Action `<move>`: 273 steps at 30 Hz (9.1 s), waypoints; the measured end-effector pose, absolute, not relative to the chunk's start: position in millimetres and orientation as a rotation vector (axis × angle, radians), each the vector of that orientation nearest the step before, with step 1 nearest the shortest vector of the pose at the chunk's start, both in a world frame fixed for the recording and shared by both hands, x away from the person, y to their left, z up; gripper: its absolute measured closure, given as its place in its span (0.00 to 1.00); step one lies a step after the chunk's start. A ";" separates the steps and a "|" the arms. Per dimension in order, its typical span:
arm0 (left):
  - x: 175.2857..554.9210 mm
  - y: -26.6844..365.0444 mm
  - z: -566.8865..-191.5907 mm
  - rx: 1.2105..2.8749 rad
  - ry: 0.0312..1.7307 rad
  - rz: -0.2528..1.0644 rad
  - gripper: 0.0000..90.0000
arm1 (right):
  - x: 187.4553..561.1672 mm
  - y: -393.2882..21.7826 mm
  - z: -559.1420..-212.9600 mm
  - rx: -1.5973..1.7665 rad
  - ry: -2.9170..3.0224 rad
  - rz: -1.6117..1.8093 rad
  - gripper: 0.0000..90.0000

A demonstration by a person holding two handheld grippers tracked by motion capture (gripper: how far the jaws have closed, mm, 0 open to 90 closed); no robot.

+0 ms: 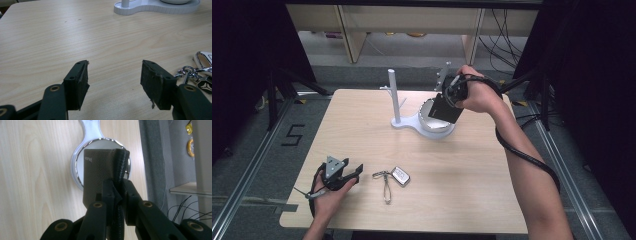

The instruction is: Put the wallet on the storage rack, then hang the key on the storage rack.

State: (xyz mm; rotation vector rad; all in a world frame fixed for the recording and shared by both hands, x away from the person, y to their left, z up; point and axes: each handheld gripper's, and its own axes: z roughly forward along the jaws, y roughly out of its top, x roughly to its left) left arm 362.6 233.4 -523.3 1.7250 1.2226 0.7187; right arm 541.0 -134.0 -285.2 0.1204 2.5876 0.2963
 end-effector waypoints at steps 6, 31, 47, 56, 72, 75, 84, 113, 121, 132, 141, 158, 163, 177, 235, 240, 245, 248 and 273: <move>362.5 233.3 -523.3 1.725 1.222 0.719 0.43 | 544.5 -127.8 -286.9 0.170 2.584 0.298 0.92; 362.6 232.9 -523.4 1.722 1.224 0.718 0.43 | 566.0 -115.8 -306.2 0.161 2.585 0.292 0.92; 362.7 233.0 -523.4 1.722 1.224 0.718 0.43 | 578.6 -118.1 -318.4 0.231 2.606 0.296 0.92; 362.7 232.9 -523.4 1.723 1.224 0.718 0.43 | 583.2 -116.8 -326.8 0.229 2.618 0.283 0.92; 362.6 232.9 -523.4 1.727 1.219 0.718 0.43 | 589.7 -115.8 -342.1 0.233 2.679 0.281 0.89; 362.6 233.1 -523.3 1.728 1.220 0.717 0.43 | 590.0 -115.2 -345.6 0.257 2.679 0.279 0.88; 362.6 232.8 -523.4 1.726 1.221 0.718 0.43 | 594.8 -117.5 -351.2 0.309 2.647 0.291 0.80; 363.4 232.2 -523.4 1.729 1.231 0.717 0.43 | 561.7 -167.1 -337.8 0.637 2.581 0.476 0.68; 364.0 230.2 -523.5 1.748 1.231 0.714 0.43 | 539.1 -190.0 -356.0 0.752 2.605 0.511 0.65; 362.9 232.3 -523.2 1.718 1.224 0.697 0.42 | 508.5 -215.9 -387.3 0.847 2.614 0.522 0.61; 363.4 217.0 -508.4 1.725 1.156 0.649 0.42 | 480.8 -233.5 -417.4 0.957 2.625 0.533 0.59; 347.5 193.2 -502.2 1.918 1.080 0.486 0.89 | 454.8 -243.0 -441.7 0.977 2.675 0.549 0.64; 346.4 184.7 -499.5 1.977 1.035 0.476 0.94 | 453.6 -242.5 -444.8 0.986 2.671 0.547 0.64; 354.7 174.9 -509.1 2.077 0.986 0.580 0.65 | 452.7 -242.3 -444.3 0.989 2.673 0.547 0.63; 386.0 166.8 -510.3 2.176 1.123 0.483 1.00 | 453.0 -241.6 -447.6 0.970 2.691 0.553 0.62; 394.2 164.5 -509.7 2.196 1.107 0.491 1.00 | 452.1 -241.5 -447.9 0.990 2.693 0.545 0.62; 400.9 162.0 -510.0 2.192 1.104 0.498 1.00 | 452.6 -241.9 -449.0 0.972 2.696 0.552 0.62; 403.2 159.9 -510.0 2.192 1.103 0.496 0.99 | 452.7 -242.3 -448.6 0.967 2.694 0.550 0.62; 410.0 154.3 -494.4 2.199 1.125 0.453 0.96 | 450.8 -243.8 -449.3 0.967 2.690 0.556 0.62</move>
